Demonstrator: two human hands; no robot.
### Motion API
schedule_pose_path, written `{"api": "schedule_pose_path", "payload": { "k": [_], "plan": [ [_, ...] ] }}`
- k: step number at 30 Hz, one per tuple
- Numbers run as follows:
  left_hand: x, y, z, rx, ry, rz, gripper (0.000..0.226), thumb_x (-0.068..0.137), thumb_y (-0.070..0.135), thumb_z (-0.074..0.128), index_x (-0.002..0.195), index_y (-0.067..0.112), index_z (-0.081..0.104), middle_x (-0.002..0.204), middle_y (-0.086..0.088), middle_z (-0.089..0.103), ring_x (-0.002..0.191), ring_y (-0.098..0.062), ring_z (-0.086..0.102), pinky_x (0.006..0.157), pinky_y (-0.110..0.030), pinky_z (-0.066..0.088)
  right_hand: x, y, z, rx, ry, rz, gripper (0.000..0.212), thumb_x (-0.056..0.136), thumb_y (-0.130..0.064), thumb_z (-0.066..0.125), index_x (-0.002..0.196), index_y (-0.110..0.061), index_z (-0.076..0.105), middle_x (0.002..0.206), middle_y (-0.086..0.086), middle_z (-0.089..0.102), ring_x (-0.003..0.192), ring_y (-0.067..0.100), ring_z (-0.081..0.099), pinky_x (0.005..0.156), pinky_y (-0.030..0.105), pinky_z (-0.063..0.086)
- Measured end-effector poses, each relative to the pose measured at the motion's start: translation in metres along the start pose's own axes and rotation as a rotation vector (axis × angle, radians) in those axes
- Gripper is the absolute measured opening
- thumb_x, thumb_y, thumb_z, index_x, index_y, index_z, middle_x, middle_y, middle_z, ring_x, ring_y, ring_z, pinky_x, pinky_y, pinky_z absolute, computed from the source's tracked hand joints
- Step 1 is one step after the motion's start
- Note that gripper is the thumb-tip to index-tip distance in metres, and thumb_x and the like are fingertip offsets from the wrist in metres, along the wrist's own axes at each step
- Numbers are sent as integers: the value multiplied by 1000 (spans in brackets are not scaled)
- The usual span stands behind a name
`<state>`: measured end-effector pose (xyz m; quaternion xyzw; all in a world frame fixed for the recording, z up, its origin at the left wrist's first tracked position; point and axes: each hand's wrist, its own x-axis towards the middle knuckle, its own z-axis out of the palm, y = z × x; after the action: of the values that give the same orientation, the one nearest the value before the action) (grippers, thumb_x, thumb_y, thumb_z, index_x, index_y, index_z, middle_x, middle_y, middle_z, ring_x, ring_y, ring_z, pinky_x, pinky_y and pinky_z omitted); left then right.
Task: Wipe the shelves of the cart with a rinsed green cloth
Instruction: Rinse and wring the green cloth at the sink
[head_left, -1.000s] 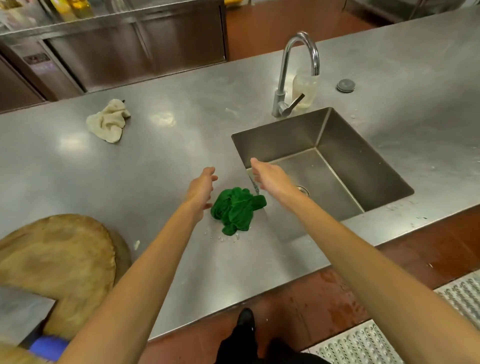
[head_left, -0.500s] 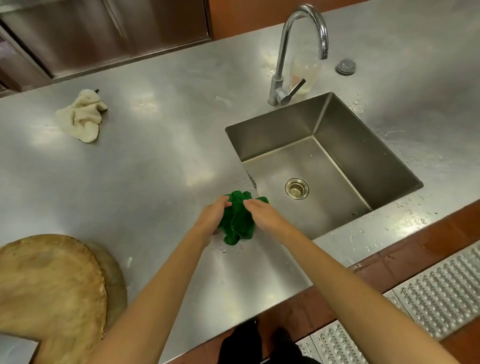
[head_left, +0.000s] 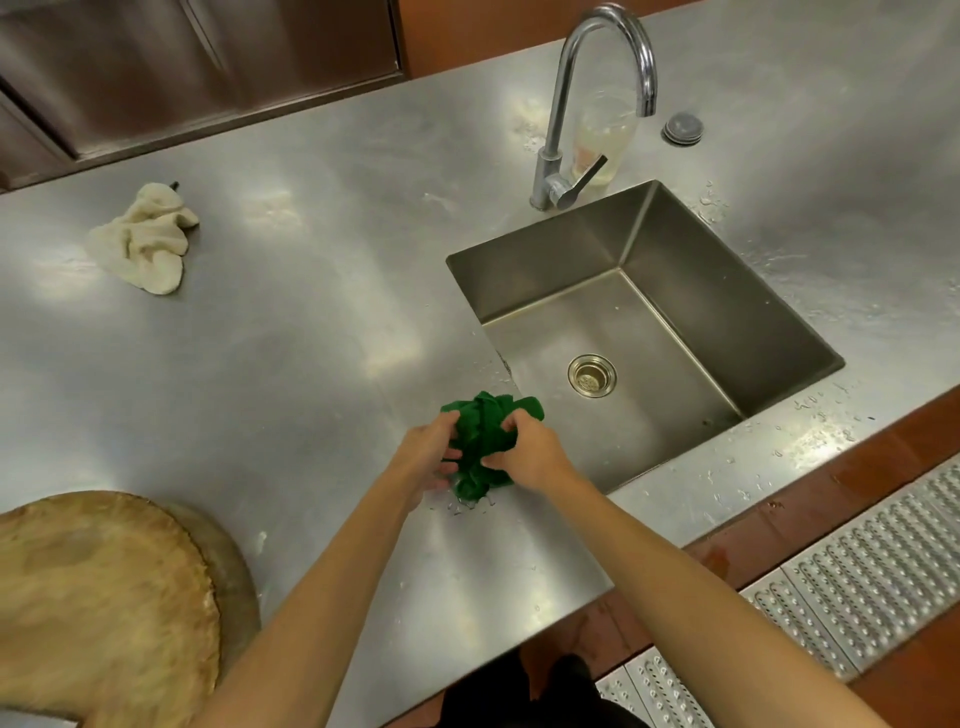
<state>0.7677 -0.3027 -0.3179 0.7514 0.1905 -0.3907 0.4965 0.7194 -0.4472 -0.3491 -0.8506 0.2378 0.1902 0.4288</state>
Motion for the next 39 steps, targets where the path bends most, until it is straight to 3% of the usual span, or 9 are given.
{"api": "schedule_pose_path", "payload": {
  "k": [6, 11, 17, 20, 23, 26, 29, 35, 39],
  "plan": [
    [-3, 9, -1, 90, 84, 163, 26, 102, 37, 55, 80, 25, 59, 91, 3, 58, 88, -17, 54, 88, -38, 48, -11, -18, -32, 2, 87, -132, 24, 87, -22, 74, 74, -19, 54, 75, 1, 58, 71, 17, 55, 57, 23, 44],
    [-8, 17, -4, 138, 26, 205, 13, 99, 25, 60, 108, 17, 65, 109, -2, 61, 86, -8, 53, 83, -31, 45, -30, -49, -82, 103, 177, -204, 20, 88, -22, 64, 72, -22, 51, 72, -3, 56, 70, 15, 54, 57, 25, 41],
    [-18, 23, 1, 66, -208, 385, 74, 78, -5, 77, 137, 26, 46, 123, 3, 61, 105, -11, 62, 73, -19, 51, -77, -98, -140, 312, 300, -363, 8, 90, -13, 59, 84, -16, 56, 73, -5, 59, 60, 1, 55, 52, 12, 41],
    [-21, 31, 10, 146, -235, 502, 92, 64, 6, 94, 141, 25, 46, 127, 5, 66, 117, -15, 64, 97, -33, 54, -104, -126, -166, 293, 350, -479, 4, 91, -12, 58, 89, -14, 56, 79, -3, 58, 66, 3, 55, 55, 11, 43],
    [-27, 42, 21, 176, -193, 618, 105, 54, 27, 101, 144, 27, 46, 130, 10, 66, 120, -12, 63, 103, -36, 51, -130, -144, -191, 366, 393, -592, 5, 88, -11, 59, 88, -15, 57, 80, 1, 60, 74, 13, 60, 69, 32, 51],
    [-39, 61, 33, 164, -133, 664, 73, 77, 13, 88, 140, 22, 52, 115, 10, 66, 105, -11, 64, 95, -31, 54, -150, -151, -214, 474, 464, -689, 12, 78, -13, 62, 80, -23, 57, 73, -1, 60, 74, 20, 62, 72, 46, 53],
    [-46, 88, 43, 147, -44, 764, 36, 88, 15, 73, 103, 46, 66, 95, 10, 74, 95, -18, 71, 87, -47, 61, -165, -147, -237, 519, 520, -715, 12, 77, -11, 62, 81, -21, 55, 81, 9, 59, 80, 31, 63, 74, 52, 54],
    [-68, 147, 62, -13, -55, 905, 28, 77, 35, 69, 104, 38, 71, 106, 5, 77, 103, -25, 72, 89, -52, 60, -179, -114, -279, 615, 641, -698, 15, 83, -2, 58, 92, -14, 56, 94, 15, 64, 100, 43, 66, 86, 59, 55],
    [-98, 181, 77, -87, -132, 982, 33, 93, -4, 60, 102, 27, 69, 100, -3, 74, 99, -22, 72, 83, -43, 63, -181, -88, -287, 636, 733, -651, 18, 87, 1, 56, 92, -17, 57, 86, 4, 66, 92, 29, 70, 88, 56, 56]
  ]
}}
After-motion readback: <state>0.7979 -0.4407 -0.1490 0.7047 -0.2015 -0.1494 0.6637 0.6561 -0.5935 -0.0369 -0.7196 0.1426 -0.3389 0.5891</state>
